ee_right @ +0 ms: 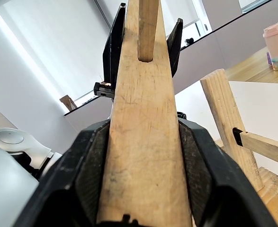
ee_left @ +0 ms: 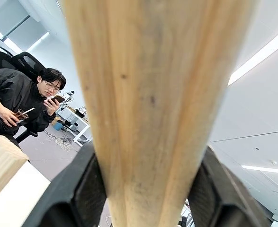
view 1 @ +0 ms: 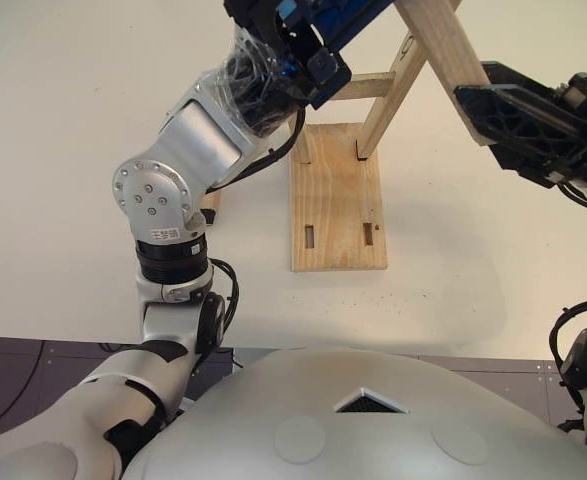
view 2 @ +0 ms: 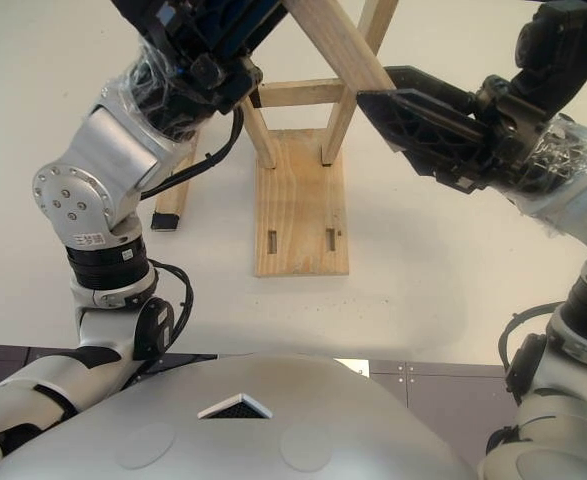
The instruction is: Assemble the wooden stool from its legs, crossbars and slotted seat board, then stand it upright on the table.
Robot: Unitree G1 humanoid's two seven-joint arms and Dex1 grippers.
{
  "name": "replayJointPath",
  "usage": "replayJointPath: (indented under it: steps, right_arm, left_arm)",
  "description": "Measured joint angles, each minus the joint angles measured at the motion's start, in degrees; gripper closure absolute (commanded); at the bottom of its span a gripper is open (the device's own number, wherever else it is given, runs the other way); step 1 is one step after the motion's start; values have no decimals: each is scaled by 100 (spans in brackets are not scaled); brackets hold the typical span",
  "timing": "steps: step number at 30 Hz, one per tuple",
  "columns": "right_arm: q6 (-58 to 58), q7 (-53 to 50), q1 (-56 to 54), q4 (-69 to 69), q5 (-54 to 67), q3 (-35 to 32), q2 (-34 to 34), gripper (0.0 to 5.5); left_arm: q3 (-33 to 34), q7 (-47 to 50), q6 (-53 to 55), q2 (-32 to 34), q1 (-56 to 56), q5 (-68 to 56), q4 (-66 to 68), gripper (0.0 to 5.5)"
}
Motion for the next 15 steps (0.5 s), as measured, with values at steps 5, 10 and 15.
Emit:
replayJointPath:
  steps: [5,10,15]
  right_arm:
    - [-244,251,41,69,-751,211,-21,222]
    - [-492,1374,511,719,-1820,176,-553,222]
    - [-901,1760,793,1541,-2758,254,-660,222]
  left_arm:
    - [86,-564,-194,327,80,809,-75,341]
    - [307,-1495,-284,1166,919,1548,-390,341]
    - [318,-3064,-941,2051,1807,2769,-546,342]
